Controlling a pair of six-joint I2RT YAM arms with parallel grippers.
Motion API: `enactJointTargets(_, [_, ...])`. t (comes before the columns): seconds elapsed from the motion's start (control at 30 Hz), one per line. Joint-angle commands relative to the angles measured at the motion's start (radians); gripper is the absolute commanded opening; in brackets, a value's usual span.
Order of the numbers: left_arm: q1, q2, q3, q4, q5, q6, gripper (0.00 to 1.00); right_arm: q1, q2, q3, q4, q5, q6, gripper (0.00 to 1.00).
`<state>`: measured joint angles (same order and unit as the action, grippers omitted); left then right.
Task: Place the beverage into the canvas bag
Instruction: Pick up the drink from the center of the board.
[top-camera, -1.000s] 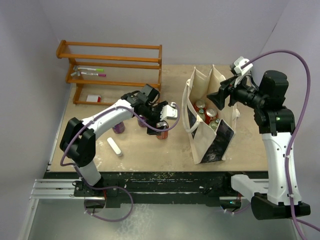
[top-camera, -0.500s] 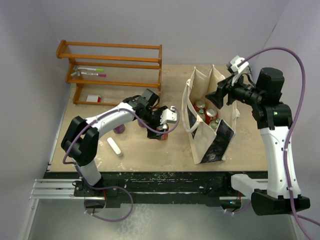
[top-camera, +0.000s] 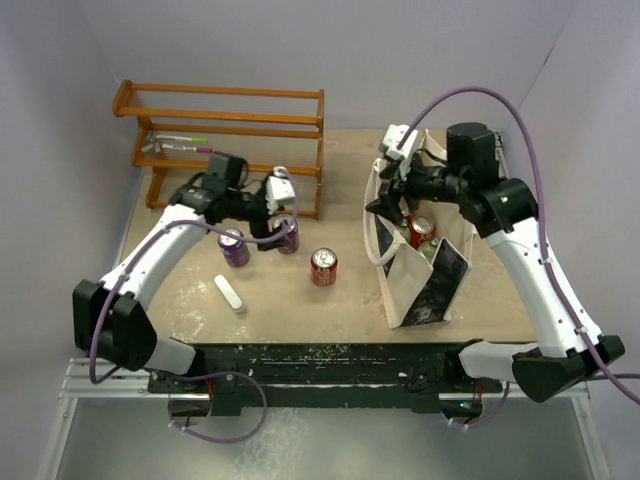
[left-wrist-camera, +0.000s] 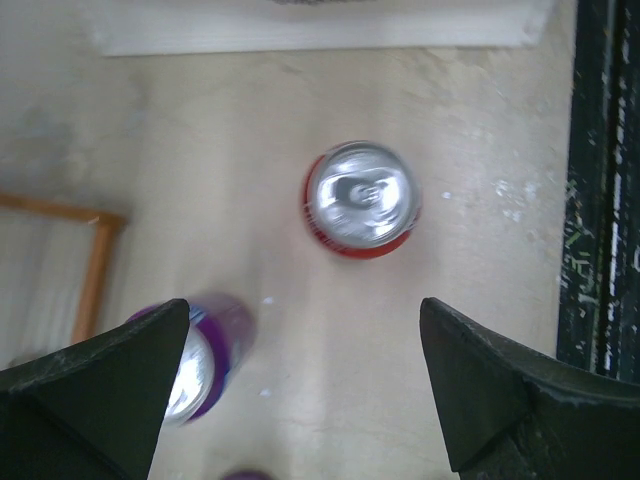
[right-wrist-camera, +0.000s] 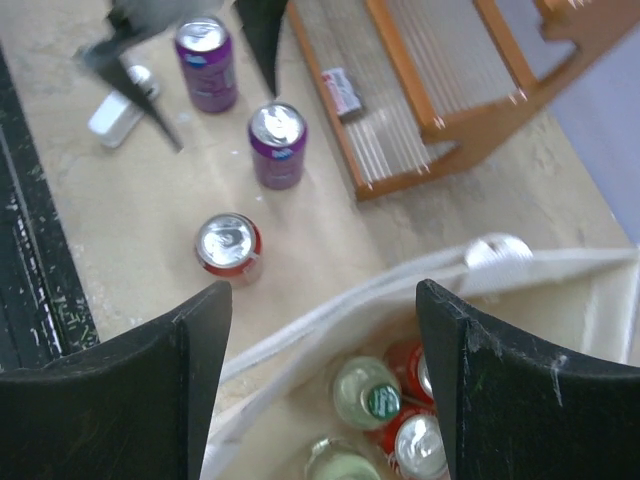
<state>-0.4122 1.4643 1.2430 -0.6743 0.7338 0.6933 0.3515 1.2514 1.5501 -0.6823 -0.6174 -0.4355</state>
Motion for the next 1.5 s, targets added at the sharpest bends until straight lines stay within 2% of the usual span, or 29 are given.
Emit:
enactJointTargets(0.0, [0.157, -0.134, -0.001, 0.059, 0.088, -0.093, 0.99, 0.147, 0.041, 0.090, -0.030, 0.061, -0.081, 0.76])
enactJointTargets(0.2, [0.353, -0.201, 0.025, 0.159, -0.033, -0.281, 0.99, 0.351, 0.176, 0.081, -0.065, 0.236, -0.136, 0.80])
enactJointTargets(0.27, [0.383, -0.209, 0.042, 0.161, -0.050, -0.313, 0.99, 0.393, 0.233, 0.073, -0.066, 0.272, -0.137, 0.81])
enactJointTargets(0.53, [0.392, -0.217, 0.033, 0.183, -0.036, -0.337, 0.99, 0.451, 0.432, 0.044, -0.081, 0.379, -0.110, 0.89])
enactJointTargets(0.93, [0.392, -0.209, 0.017, 0.188, -0.003, -0.338, 0.99, 0.451, 0.518, -0.050, -0.024, 0.412, -0.066, 0.90])
enactJointTargets(1.1, [0.393, -0.210, 0.013, 0.192, 0.001, -0.339, 0.99, 0.451, 0.531, -0.074, 0.019, 0.401, -0.050, 0.87])
enactJointTargets(1.37, [0.392, -0.209, 0.011, 0.194, 0.006, -0.343, 0.99, 0.451, 0.545, -0.100, 0.037, 0.371, -0.034, 0.68])
enactJointTargets(1.47, [0.392, -0.209, 0.012, 0.195, 0.011, -0.345, 0.99, 0.451, 0.546, -0.114, 0.035, 0.369, -0.033, 0.68])
